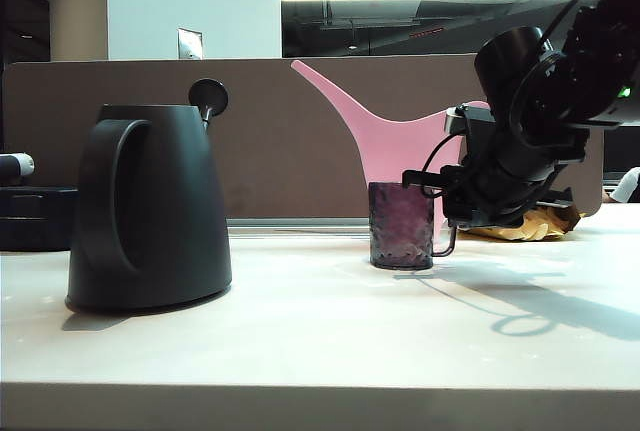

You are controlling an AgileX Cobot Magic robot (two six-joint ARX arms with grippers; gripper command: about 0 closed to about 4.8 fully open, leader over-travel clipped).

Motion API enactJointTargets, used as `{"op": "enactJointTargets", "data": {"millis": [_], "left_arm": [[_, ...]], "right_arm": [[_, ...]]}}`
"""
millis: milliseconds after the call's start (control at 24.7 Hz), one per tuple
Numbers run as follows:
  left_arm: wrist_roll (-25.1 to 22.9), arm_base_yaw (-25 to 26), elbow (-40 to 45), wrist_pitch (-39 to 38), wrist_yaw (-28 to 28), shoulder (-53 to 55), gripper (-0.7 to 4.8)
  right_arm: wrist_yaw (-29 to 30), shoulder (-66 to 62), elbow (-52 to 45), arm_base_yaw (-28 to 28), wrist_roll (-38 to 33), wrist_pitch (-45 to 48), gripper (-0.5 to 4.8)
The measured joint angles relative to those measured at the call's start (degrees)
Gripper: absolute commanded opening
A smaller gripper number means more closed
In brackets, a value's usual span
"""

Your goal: Pour the water from the cup into the kettle.

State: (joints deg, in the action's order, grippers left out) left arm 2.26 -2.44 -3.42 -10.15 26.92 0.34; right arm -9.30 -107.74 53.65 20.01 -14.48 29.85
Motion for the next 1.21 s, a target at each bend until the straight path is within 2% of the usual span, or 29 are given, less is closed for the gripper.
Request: {"op": "enactJointTargets", "data": {"millis": [606, 728, 889, 1051, 1213], "left_arm": [[0.02, 0.00, 0.00, 0.09, 0.00, 0.00, -0.05], [0.04, 0.00, 0.00, 0.09, -0.02, 0.00, -0.05], [0.11, 0.00, 0.00, 0.04, -0.04, 0.00, -0.05], [0.13, 0.00, 0.00, 0.00, -0.33, 0.00, -0.05], [0.15, 0.00, 0.00, 0.00, -5.90, 0.00, -0.05]], "right_arm": [[-0.02, 10.03, -0.02, 0.00, 2.34, -15.67, 0.47], [-0.02, 17.62, 0.00, 0.00, 2.80, -22.36, -0.07], [0.04, 26.71, 0.00, 0.00, 6.86, -28.15, -0.07], [2.80, 34.12, -2.19, -3.41, 8.79, -31.34, -0.07], [5.77, 44.96, -11.15, -9.73, 8.81, -31.91, -0.07]]}}
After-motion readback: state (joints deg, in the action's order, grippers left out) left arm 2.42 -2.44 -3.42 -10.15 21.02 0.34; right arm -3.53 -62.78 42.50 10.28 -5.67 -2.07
